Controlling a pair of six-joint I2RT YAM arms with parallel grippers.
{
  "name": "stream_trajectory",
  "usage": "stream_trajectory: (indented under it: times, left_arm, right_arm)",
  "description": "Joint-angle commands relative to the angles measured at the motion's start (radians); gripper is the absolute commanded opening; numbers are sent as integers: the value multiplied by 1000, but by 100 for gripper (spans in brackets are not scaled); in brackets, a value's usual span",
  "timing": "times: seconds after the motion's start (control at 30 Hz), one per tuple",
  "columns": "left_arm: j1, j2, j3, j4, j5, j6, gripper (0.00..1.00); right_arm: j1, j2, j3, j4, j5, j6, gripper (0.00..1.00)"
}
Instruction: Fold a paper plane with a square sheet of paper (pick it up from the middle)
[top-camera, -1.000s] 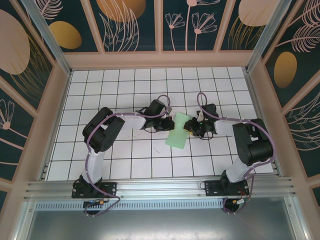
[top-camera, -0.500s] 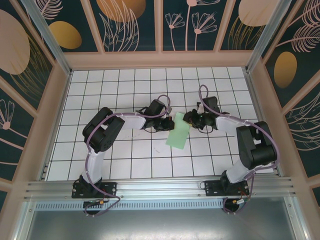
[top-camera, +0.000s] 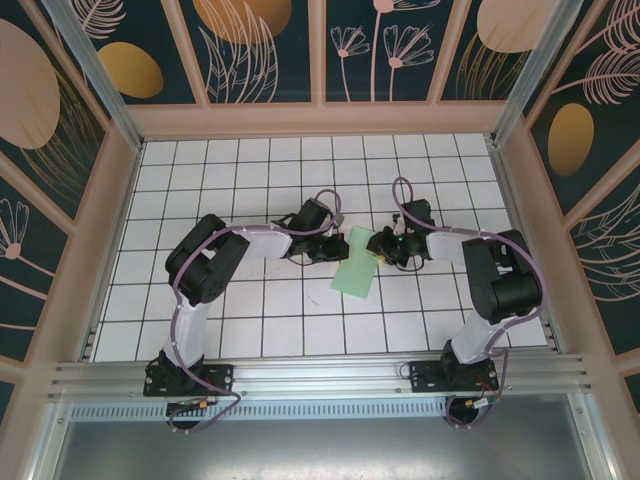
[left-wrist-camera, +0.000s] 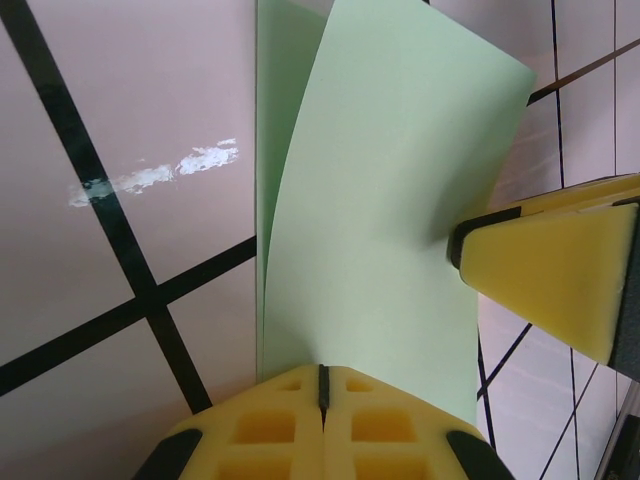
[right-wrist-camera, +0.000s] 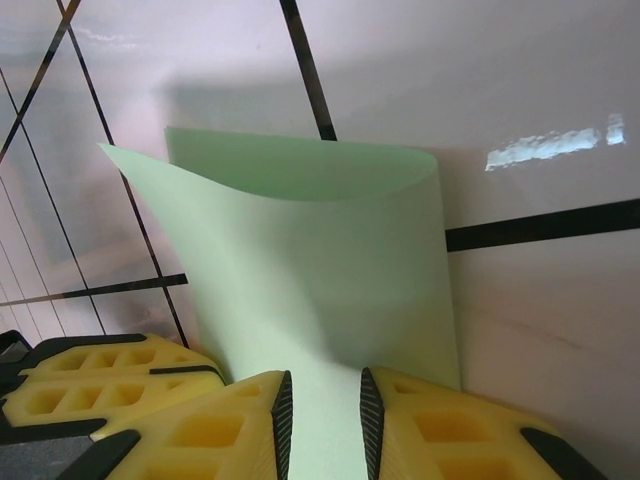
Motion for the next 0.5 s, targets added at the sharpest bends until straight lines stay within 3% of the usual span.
stream_trajectory:
  times: [0.0, 0.47]
  left_arm:
    - [-6, 60, -17, -108, -64, 27, 0]
    - [-5, 58, -14, -108, -59, 27, 0]
  right_arm:
    - [-7, -69, 51, -43, -14, -25, 30]
    - [-33, 43, 95, -25, 2, -52, 30]
